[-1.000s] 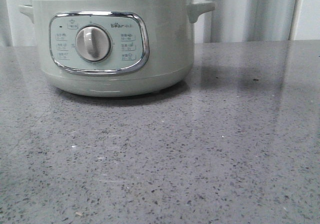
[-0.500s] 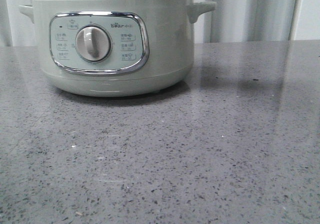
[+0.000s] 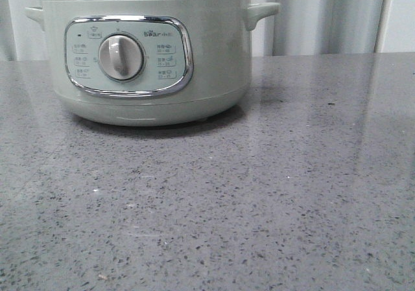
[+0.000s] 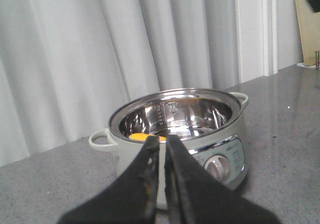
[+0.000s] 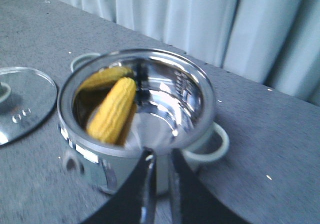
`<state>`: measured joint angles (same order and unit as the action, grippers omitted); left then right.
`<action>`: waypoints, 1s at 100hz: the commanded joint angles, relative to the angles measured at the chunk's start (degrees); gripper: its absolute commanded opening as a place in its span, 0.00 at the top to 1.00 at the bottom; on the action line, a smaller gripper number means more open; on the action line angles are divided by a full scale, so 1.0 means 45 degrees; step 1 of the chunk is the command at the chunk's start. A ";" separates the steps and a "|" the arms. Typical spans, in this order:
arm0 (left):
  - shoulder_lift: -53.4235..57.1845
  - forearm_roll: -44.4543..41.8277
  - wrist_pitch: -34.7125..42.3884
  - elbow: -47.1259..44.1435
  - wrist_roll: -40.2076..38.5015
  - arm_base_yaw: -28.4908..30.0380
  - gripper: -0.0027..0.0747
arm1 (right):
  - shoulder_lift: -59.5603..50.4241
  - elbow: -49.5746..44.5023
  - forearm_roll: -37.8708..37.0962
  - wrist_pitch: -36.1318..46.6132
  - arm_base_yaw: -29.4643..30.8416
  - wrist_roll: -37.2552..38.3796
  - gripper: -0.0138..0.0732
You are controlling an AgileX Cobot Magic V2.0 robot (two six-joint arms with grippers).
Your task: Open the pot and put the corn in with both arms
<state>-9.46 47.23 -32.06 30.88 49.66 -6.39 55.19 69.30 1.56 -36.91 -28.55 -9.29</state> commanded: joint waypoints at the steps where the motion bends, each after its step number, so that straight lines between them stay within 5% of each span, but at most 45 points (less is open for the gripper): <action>1: 0.0162 0.0335 0.0647 -0.0285 0.0011 -0.0094 0.99 | -0.2131 -0.1368 -0.0714 0.1017 0.0048 -0.0168 0.92; 32: 0.0272 0.0438 0.0624 -0.0886 0.0011 -0.0094 0.99 | -1.0435 -0.7001 -0.1795 0.2844 0.0048 -0.0051 0.92; 44: 0.0272 0.0438 0.0624 -0.0886 0.0011 -0.0094 0.99 | -1.2554 -0.7927 -0.2631 0.2199 0.0048 0.1915 0.92; 55: 0.0248 0.0496 0.0624 -0.0886 0.0011 -0.0094 0.99 | -1.2480 -0.8155 -0.2970 0.0981 0.0048 0.2675 0.92; 100: 0.0248 0.2035 0.0624 -0.0886 0.0011 -0.0094 0.99 | -1.2246 -0.8239 -0.2974 0.1033 0.0048 0.2675 0.92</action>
<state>-7.55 53.67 -32.25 25.46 49.66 -6.39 -0.71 31.13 -10.67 -36.48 -28.51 2.61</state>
